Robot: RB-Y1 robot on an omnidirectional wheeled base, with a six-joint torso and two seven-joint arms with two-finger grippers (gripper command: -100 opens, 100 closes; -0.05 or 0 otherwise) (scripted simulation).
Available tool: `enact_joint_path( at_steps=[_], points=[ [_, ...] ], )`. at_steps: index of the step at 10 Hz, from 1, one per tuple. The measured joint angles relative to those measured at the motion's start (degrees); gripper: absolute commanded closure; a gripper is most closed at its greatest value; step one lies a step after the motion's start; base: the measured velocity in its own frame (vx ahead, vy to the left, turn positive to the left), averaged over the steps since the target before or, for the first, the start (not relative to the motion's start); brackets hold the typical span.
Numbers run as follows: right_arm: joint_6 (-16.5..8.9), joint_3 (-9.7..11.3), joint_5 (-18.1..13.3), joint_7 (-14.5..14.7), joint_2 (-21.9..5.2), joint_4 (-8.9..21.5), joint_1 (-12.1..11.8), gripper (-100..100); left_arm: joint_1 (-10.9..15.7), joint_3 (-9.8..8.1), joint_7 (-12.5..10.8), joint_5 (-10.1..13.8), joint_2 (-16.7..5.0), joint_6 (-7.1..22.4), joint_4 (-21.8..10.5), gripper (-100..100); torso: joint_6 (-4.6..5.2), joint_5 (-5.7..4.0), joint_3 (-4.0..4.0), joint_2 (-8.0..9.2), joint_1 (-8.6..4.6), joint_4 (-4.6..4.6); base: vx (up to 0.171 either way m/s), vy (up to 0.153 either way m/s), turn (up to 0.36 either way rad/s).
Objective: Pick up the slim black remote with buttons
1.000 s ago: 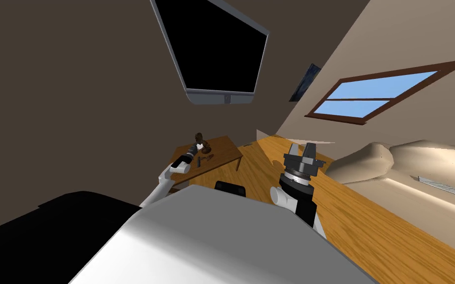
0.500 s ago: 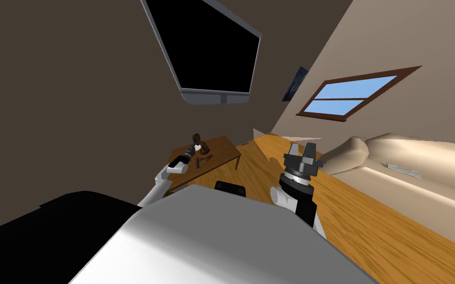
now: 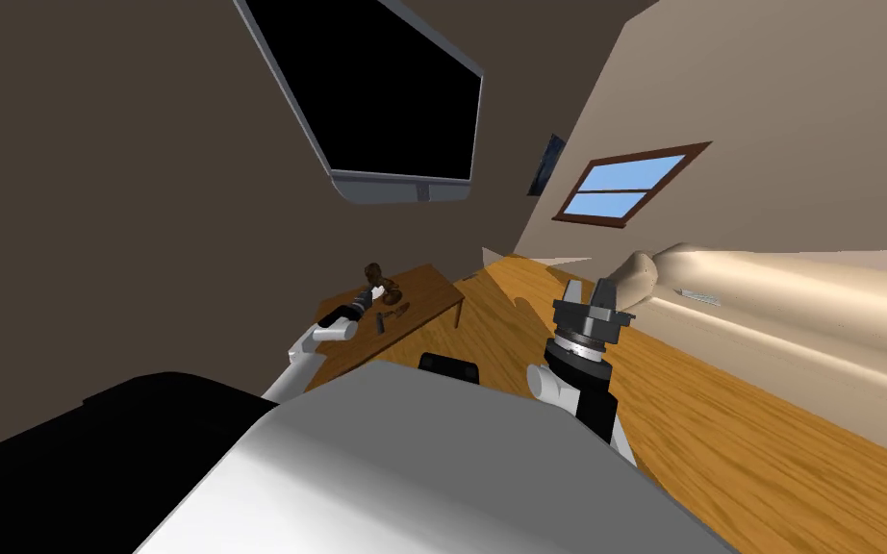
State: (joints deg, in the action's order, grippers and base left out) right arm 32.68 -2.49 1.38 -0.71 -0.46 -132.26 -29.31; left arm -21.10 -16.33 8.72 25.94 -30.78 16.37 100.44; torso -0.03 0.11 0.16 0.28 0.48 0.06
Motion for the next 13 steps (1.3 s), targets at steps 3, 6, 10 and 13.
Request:
enact_joint_path(
  at_steps=[3, 6, 10, 13],
  points=[
    [0.00, 0.00, 0.00, 0.00, 0.00, 0.00, -0.01, 0, -0.99, -1.44, 2.31, 0.60, 0.90, 3.64, -0.87, -100, -0.02, -0.04, -0.08, -0.16, -0.21, -0.02, -0.063, 0.041, -0.246],
    [0.00, 0.00, 0.00, 0.00, 0.00, 0.00, 0.00, 0, -2.84, -3.70, 5.64, 4.12, -0.50, 8.68, -3.79, -100, 0.04, 0.00, -0.04, -0.08, -0.04, -0.01, -0.072, 0.067, -0.343],
    [0.00, -0.01, 0.00, 0.00, 0.00, 0.00, -0.01, 0, -6.35, -6.18, 10.10, 5.80, 1.21, 15.74, -4.23, -100, -0.02, 0.00, -0.14, -0.26, -0.01, -0.05, -0.033, 0.067, -0.278],
    [0.00, -0.01, 0.00, 0.00, 0.00, 0.00, -0.02, 0, -7.60, -7.03, 13.79, 8.93, 0.38, 19.09, -7.62, -100, -0.01, 0.00, -0.19, -0.35, -0.03, -0.06, -0.028, 0.065, -0.317]
  ],
)
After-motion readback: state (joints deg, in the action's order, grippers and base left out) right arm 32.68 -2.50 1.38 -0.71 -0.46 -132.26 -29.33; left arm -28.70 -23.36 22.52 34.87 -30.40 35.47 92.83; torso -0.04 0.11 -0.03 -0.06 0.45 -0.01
